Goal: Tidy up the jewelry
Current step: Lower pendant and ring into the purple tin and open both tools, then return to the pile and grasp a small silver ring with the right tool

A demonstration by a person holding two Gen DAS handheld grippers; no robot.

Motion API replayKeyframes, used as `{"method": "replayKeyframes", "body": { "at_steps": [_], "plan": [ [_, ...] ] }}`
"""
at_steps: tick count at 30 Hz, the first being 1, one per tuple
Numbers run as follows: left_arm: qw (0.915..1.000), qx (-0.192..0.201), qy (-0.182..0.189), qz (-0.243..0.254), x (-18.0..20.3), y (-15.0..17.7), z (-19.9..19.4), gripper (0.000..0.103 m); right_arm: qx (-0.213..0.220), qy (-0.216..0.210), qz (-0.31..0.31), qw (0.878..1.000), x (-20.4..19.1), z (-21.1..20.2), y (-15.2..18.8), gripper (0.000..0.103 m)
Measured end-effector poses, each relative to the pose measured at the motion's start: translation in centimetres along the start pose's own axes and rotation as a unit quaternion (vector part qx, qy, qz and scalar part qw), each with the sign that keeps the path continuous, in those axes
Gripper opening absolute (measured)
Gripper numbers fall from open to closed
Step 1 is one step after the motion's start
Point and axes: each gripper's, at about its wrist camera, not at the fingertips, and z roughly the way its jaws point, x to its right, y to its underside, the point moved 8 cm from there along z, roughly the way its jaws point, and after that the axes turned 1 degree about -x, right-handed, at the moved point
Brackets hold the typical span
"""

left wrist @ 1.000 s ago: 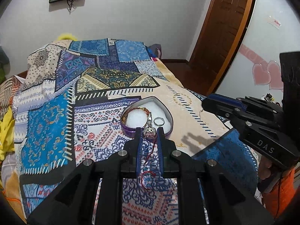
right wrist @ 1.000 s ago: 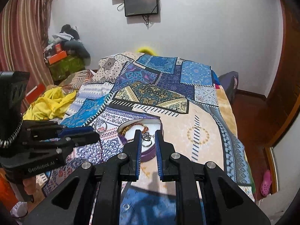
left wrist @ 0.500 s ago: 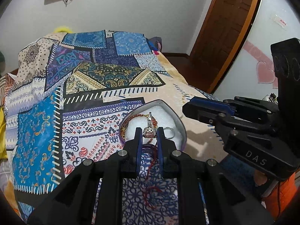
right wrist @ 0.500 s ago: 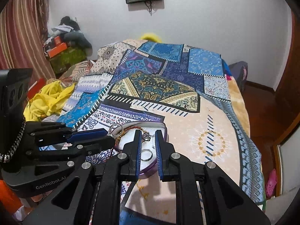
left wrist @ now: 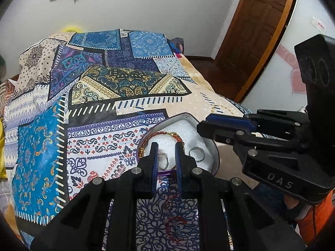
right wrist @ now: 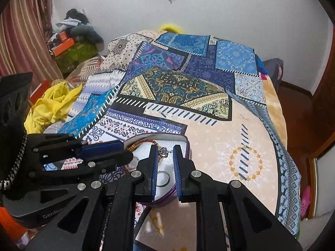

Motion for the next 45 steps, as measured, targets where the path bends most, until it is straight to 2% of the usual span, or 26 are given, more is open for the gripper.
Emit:
{"method": "replayKeyframes", "body": {
  "at_steps": [13,16,19,21,25,30,38,45],
  "plan": [
    [0.9998,0.015,-0.013,0.009,0.4,0.1,-3.2,0.015,0.009,0.015,0.001,1.000,0.1,-2.1,0.2,0.016],
    [0.9997,0.017,-0.015,0.007,0.4,0.5,-4.2,0.020,0.017,0.021,0.001,1.000,-0.1,-3.3,0.3,0.017],
    [0.9996,0.017,-0.022,0.008,0.4,1.2,-5.2,0.027,0.026,0.027,-0.003,0.999,-0.4,-4.4,0.5,0.025],
    [0.9994,0.015,-0.028,0.012,0.4,1.8,-5.8,0.030,0.035,0.032,-0.003,0.999,-0.5,-5.3,0.8,0.036],
    [0.9991,0.009,-0.036,0.021,0.7,3.6,-7.1,0.031,0.049,0.044,-0.009,0.998,-1.0,-6.7,1.6,0.036],
    [0.9987,0.001,-0.044,0.025,1.2,5.7,-8.3,0.041,0.055,0.060,-0.018,0.996,-1.7,-7.8,3.1,0.036],
    [0.9986,-0.007,-0.047,0.024,1.8,8.3,-9.7,0.041,0.047,0.068,-0.025,0.996,-2.7,-8.4,5.9,0.036],
    [0.9989,-0.019,-0.038,0.017,2.2,10.2,-9.6,0.041,0.018,0.067,-0.029,0.997,-3.1,-6.9,9.0,0.036]
  ]
}}
